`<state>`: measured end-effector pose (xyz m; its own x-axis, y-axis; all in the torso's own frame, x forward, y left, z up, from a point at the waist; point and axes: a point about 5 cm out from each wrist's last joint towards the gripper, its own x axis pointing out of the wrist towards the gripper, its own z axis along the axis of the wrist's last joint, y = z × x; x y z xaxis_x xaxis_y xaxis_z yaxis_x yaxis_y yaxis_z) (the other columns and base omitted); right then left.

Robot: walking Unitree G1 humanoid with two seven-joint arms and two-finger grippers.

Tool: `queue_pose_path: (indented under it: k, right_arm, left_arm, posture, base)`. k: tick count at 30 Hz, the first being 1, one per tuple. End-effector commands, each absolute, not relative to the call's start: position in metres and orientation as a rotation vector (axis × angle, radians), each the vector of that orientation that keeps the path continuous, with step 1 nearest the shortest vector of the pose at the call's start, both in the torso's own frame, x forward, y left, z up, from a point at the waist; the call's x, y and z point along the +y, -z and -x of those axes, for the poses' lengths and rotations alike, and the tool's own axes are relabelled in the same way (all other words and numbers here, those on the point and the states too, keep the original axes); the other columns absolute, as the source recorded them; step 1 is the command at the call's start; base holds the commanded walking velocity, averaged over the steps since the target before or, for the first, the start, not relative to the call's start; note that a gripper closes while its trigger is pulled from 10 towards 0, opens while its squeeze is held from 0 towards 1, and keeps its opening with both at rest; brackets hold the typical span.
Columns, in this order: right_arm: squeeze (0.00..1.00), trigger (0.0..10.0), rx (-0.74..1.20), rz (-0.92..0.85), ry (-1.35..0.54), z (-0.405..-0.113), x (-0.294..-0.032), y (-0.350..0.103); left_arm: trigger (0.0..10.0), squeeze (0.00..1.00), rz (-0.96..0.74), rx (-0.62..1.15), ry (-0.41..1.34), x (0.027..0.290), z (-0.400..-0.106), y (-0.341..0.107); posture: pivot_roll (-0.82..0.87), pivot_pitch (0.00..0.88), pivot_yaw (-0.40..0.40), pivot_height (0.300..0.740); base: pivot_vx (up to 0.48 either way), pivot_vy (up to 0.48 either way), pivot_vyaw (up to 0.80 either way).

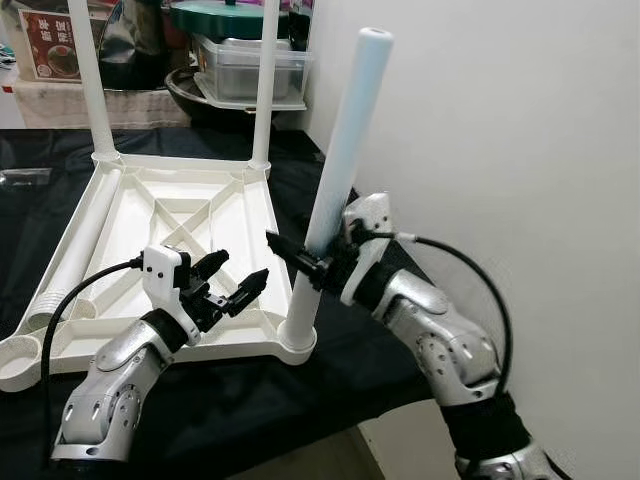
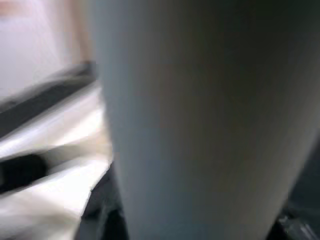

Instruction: Building children table

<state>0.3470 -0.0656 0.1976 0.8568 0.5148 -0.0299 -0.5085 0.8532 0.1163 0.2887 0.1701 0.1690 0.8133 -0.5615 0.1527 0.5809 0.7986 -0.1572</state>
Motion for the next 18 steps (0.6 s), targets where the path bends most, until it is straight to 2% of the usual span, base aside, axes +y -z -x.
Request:
queue_pose_path:
  k: [1, 2, 3, 4, 7, 8, 9, 10, 11, 12, 13, 18]
  right_arm:
    - [0.00, 0.0, 0.287, -0.041, -0.154, -0.361, -0.105, -0.156]
    - [0.00, 0.0, 0.287, -0.041, -0.154, -0.361, -0.105, -0.156]
    - [0.00, 0.0, 0.359, -0.048, 0.042, -0.363, -0.127, -0.142]
    - [0.00, 0.0, 0.390, -0.084, 0.116, -0.361, -0.139, -0.135]
    - [0.00, 0.0, 0.395, -0.109, 0.129, -0.359, -0.144, -0.132]
    - [0.00, 8.7, 0.361, -0.155, 0.056, -0.355, -0.136, -0.138]
    - [0.00, 8.7, 0.361, -0.155, 0.056, -0.355, -0.136, -0.138]
    - [0.00, 10.0, 0.256, -0.175, -0.105, -0.347, -0.117, -0.155]
    - [0.00, 10.0, 0.256, -0.175, -0.105, -0.347, -0.117, -0.155]
    - [0.00, 10.0, 0.180, -0.182, -0.217, -0.340, -0.103, -0.167]
    - [1.00, 10.0, 0.119, -0.201, -0.300, -0.333, -0.095, -0.176]
    - [1.00, 10.0, 0.035, -0.210, -0.348, -0.330, -0.092, -0.190]
  left_arm:
    - [10.0, 0.00, 0.197, -0.083, 0.606, 0.172, -0.287, -0.165]
    - [10.0, 0.00, 0.197, -0.083, 0.606, 0.172, -0.287, -0.165]
    - [10.0, 0.00, 0.198, -0.083, 0.606, 0.172, -0.287, -0.165]
    - [10.0, 0.00, 0.199, -0.083, 0.607, 0.171, -0.287, -0.165]
    - [10.0, 0.00, 0.200, -0.084, 0.607, 0.171, -0.287, -0.166]
    - [10.0, 0.00, 0.201, -0.084, 0.608, 0.172, -0.287, -0.166]
    - [10.0, 0.00, 0.201, -0.084, 0.608, 0.172, -0.287, -0.166]
    - [10.0, 0.00, 0.203, -0.084, 0.614, 0.172, -0.287, -0.166]
    - [10.0, 0.00, 0.203, -0.084, 0.614, 0.172, -0.287, -0.166]
    - [10.0, 0.00, 0.205, -0.083, 0.617, 0.171, -0.287, -0.166]
    - [10.0, 0.00, 0.205, -0.083, 0.620, 0.171, -0.287, -0.166]
    - [10.0, 0.00, 0.204, -0.084, 0.614, 0.171, -0.287, -0.166]
  posture:
    - [0.16, 0.000, -0.193, 0.740]
    - [0.16, 0.000, -0.193, 0.740]
    - [0.16, 0.000, -0.195, 0.740]
    - [0.16, 0.000, -0.195, 0.740]
    - [0.16, 0.000, -0.195, 0.740]
    - [0.14, 0.000, -0.180, 0.740]
    - [0.14, 0.000, -0.180, 0.740]
    - [0.13, 0.000, -0.174, 0.740]
    - [0.13, 0.000, -0.174, 0.740]
    - [0.13, 0.000, -0.174, 0.740]
    - [0.13, 0.000, -0.174, 0.740]
    - [0.13, 0.000, -0.182, 0.740]
  base:
    - [0.000, 0.000, 0.00]
    - [0.000, 0.000, 0.00]
    - [0.000, 0.000, 0.00]
    - [0.000, 0.000, 0.00]
    - [0.000, 0.000, 0.00]
    - [0.000, 0.000, 0.00]
    - [0.000, 0.000, 0.00]
    - [0.000, 0.000, 0.00]
    - [0.000, 0.000, 0.00]
    - [0.000, 0.000, 0.00]
    - [0.000, 0.000, 0.00]
    - [0.000, 0.000, 0.00]
